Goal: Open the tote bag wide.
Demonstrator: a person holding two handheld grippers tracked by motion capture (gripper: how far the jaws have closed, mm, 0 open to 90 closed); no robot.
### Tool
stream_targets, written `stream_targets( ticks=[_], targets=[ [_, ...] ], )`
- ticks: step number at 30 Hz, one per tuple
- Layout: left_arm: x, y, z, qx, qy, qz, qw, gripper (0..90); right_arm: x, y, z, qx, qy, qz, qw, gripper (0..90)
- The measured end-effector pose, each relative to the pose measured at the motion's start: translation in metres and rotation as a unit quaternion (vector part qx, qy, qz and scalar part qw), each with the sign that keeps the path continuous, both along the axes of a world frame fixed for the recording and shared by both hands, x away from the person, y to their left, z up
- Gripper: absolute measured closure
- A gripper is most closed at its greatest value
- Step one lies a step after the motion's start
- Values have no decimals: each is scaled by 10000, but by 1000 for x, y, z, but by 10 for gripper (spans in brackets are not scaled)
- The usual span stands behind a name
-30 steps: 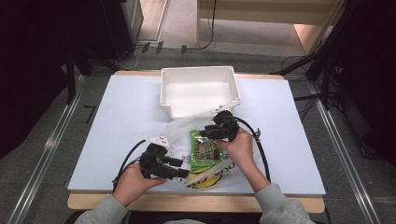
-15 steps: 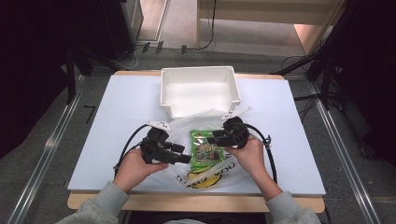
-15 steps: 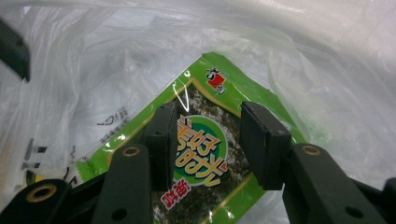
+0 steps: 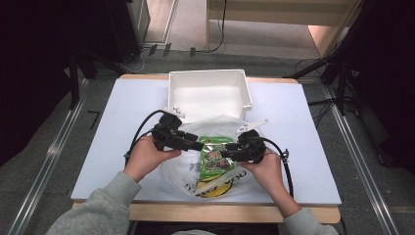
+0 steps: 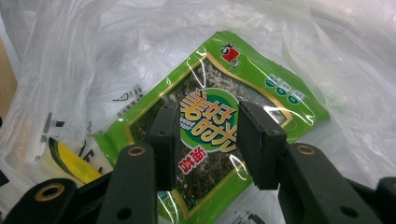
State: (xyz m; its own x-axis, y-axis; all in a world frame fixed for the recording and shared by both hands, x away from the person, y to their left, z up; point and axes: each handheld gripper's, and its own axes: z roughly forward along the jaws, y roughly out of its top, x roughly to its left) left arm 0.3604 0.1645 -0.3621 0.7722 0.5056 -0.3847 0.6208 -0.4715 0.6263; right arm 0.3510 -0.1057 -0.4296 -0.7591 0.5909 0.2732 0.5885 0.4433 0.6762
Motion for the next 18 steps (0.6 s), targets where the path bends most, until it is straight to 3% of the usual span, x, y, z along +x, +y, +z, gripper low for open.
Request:
stream_targets(
  ticks=[6,10,14,18],
  targets=[
    [22,-10,3,178,-178,-23,9997,649,-5,-5,-1,4,1,-26,10000,645],
    [35,-21,2,310,-169,-67,9994,707,-8,-8,-1,4,-12,-42,10000,656],
    [45,-32,-2,455,-206,-78,9987,829,-13,-14,-2,5,-12,-80,10000,679],
    [58,-41,-11,547,-66,-44,9985,876,-16,-20,-3,-2,10,-146,9999,716]
  ],
)
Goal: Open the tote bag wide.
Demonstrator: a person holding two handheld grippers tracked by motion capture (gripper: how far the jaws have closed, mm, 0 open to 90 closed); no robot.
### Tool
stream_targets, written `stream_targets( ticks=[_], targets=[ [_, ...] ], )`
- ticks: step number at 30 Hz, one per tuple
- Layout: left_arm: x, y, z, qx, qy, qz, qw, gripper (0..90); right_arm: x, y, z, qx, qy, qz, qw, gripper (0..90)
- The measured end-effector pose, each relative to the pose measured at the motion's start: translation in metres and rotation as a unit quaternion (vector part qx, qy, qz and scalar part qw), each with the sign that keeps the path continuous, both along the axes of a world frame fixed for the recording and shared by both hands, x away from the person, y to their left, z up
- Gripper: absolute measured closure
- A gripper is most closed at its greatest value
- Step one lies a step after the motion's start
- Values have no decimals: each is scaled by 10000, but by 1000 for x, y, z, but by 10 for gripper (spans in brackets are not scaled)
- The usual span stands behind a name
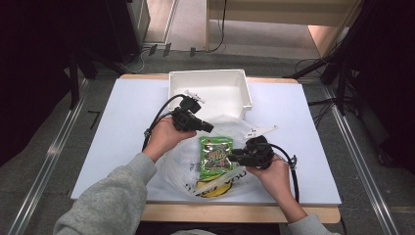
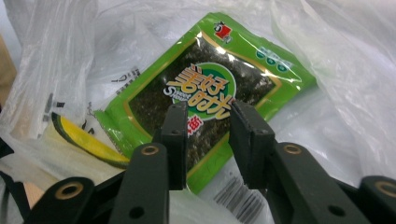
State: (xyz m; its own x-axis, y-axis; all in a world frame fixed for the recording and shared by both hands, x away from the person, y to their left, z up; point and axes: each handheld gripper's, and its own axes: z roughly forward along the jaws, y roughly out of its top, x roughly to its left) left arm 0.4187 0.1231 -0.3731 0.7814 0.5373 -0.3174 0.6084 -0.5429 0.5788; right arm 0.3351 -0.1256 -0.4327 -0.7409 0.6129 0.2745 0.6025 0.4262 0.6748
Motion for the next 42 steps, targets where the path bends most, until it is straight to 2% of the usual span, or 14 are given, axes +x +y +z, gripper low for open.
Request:
stream_targets(
  ticks=[1,3,8,10,15,22,25,31,35,42],
  targets=[
    [6,-4,-4,5,-30,-24,10000,888,-1,-1,0,7,28,-16,10000,732],
    [8,-6,-6,-7,-17,-39,10000,893,-2,-2,0,19,17,-17,10000,753],
    [16,-20,-17,120,31,-145,9998,900,-4,-4,-4,-33,153,-32,9999,884],
    [22,-25,-30,244,46,-114,9996,900,-4,-4,-6,-48,156,-34,9999,893],
    [26,-26,-43,130,123,-69,9998,900,-5,-4,-9,-81,194,-29,9998,894],
    [36,-26,-63,192,174,229,9994,900,-7,-3,-14,-171,230,-5,9996,899],
    [38,-25,-67,195,158,270,9993,900,-12,-5,-16,-252,252,-19,9994,900],
    [41,-24,-72,194,142,362,9991,900,-21,-6,-19,-250,338,5,9991,900],
    [40,-25,-72,233,100,349,9991,900,-30,-13,-22,-303,407,27,9987,900],
    [39,-30,-75,265,56,308,9992,900,-43,-17,-25,-280,378,-16,9989,900]
  ],
)
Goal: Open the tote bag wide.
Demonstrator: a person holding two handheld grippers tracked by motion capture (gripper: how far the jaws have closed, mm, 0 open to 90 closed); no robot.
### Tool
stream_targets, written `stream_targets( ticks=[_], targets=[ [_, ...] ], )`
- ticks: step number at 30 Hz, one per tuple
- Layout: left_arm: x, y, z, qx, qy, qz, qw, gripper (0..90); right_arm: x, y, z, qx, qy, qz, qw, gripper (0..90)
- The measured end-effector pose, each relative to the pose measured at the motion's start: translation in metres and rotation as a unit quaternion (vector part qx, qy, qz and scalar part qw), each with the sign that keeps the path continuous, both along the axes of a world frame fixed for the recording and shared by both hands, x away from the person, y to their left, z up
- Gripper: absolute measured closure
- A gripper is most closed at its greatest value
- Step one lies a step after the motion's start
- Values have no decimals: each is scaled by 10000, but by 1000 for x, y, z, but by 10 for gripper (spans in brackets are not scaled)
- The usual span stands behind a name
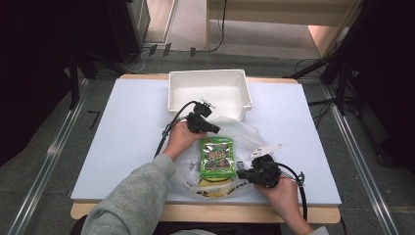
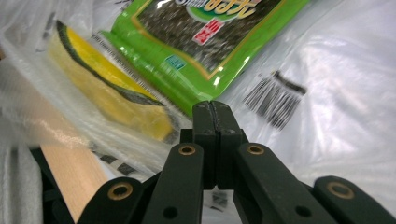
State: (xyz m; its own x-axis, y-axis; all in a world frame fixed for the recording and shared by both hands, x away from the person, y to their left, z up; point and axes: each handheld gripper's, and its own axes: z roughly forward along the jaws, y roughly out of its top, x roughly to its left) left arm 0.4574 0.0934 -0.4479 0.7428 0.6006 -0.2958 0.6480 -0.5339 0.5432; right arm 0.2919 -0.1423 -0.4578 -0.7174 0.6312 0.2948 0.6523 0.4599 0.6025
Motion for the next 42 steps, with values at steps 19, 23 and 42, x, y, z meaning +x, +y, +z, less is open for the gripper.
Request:
stream_targets(
  ticks=[19,23,42],
  targets=[
    [3,-15,-12,117,-134,40,9998,900,-32,4,-12,-125,257,247,9993,900],
    [6,-17,-14,28,-141,184,9997,900,-32,5,-12,-106,278,266,9992,900],
    [-12,-26,12,-202,-146,-252,9994,900,-26,4,-7,32,241,184,9995,900]
  ],
)
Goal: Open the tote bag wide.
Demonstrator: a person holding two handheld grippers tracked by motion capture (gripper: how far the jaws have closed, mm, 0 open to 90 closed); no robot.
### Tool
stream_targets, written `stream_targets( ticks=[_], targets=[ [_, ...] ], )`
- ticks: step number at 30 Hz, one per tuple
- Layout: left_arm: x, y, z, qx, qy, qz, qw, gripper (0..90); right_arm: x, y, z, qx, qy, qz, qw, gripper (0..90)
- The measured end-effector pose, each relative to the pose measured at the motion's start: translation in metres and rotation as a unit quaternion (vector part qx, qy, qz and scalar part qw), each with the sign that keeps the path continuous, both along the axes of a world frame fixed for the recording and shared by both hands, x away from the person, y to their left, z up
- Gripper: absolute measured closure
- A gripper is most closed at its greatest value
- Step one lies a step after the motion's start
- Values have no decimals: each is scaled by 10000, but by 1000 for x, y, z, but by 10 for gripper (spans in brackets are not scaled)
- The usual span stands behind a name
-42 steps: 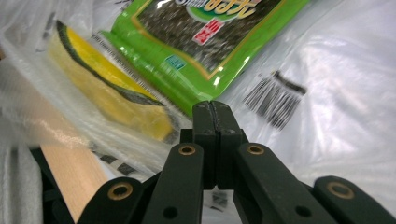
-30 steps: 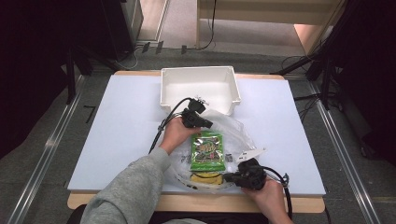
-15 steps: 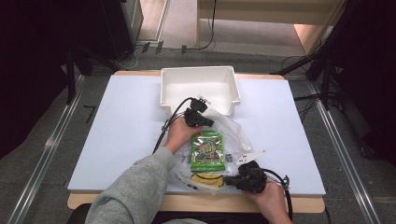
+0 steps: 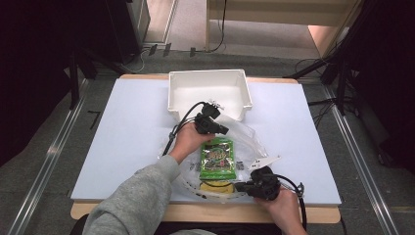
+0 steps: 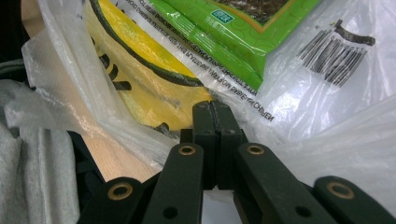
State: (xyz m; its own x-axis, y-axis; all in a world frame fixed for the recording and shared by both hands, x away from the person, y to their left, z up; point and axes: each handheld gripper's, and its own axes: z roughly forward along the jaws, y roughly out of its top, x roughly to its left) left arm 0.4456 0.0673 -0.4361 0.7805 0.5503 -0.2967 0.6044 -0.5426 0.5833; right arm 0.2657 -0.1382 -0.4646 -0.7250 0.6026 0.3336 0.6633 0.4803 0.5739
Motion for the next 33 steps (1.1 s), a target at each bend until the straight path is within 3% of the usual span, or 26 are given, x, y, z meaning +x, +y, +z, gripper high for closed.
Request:
stream_targets(
  ticks=[2,5,7,16,26,33],
  targets=[
    [-3,-4,2,-56,9,-122,9999,900,0,1,1,-5,15,-20,10000,900],
    [-8,-13,-1,-19,-8,-500,9987,900,1,1,0,-25,6,7,10000,900],
    [-7,-16,-3,10,-4,-514,9987,900,1,1,0,-24,3,6,10000,900],
    [9,-32,-17,178,44,-317,9993,900,0,4,-1,-37,29,72,10000,900],
    [19,-28,-27,211,1,-21,9998,900,0,4,0,3,22,109,9999,900],
    [16,-28,-21,157,38,-12,9999,892,1,6,0,32,-7,131,9999,900]
  ],
)
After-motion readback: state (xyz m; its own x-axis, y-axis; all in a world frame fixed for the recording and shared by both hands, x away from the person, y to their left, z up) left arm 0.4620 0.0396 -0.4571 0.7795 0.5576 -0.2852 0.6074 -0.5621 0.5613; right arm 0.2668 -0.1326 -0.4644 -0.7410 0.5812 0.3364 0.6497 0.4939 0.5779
